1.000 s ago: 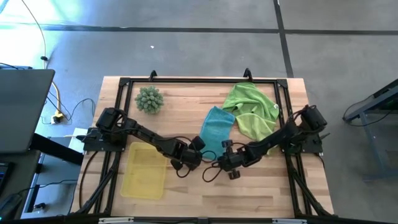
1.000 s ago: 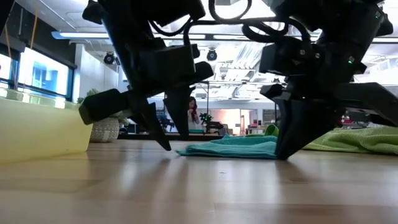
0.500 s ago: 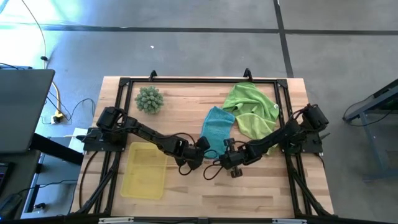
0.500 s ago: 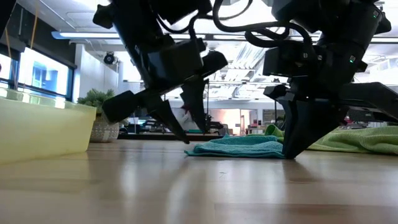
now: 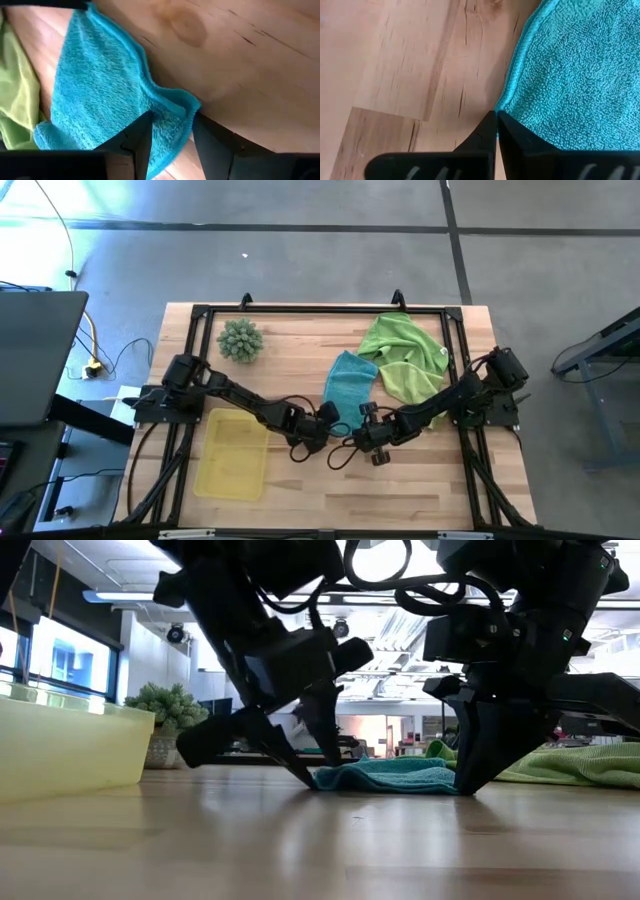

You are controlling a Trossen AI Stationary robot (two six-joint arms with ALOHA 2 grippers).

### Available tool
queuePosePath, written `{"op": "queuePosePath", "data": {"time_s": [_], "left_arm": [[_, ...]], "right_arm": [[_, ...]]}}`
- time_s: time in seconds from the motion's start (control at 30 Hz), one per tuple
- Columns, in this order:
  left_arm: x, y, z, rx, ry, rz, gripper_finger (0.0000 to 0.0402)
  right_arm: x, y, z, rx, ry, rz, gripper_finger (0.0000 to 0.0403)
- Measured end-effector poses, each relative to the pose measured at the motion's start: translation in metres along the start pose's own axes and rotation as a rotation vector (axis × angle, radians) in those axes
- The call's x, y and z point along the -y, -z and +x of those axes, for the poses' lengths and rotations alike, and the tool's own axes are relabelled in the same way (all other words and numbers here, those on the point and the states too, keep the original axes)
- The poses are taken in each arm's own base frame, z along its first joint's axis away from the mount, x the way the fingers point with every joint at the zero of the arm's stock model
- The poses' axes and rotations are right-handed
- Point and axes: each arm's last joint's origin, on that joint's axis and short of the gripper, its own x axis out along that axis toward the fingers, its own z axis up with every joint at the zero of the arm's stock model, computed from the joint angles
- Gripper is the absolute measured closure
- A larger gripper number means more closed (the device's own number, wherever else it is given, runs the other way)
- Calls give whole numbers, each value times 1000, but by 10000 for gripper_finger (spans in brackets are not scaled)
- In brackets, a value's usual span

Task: Roll microfiber towels into tight, uniform cylinder then place into a basket
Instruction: Roll the blue towel

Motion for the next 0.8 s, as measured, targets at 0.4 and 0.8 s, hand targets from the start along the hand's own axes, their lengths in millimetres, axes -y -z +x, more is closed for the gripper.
{"op": "queuePosePath", "data": {"time_s": [0.4,0.8], "left_arm": [[2,1,-6,44,81,-302,396],[-9,1,-41,208,248,-618,397]], "right_arm": [[8,-2,-10,16,4,17,403],[26,-7,-10,47,-220,171,403]]}}
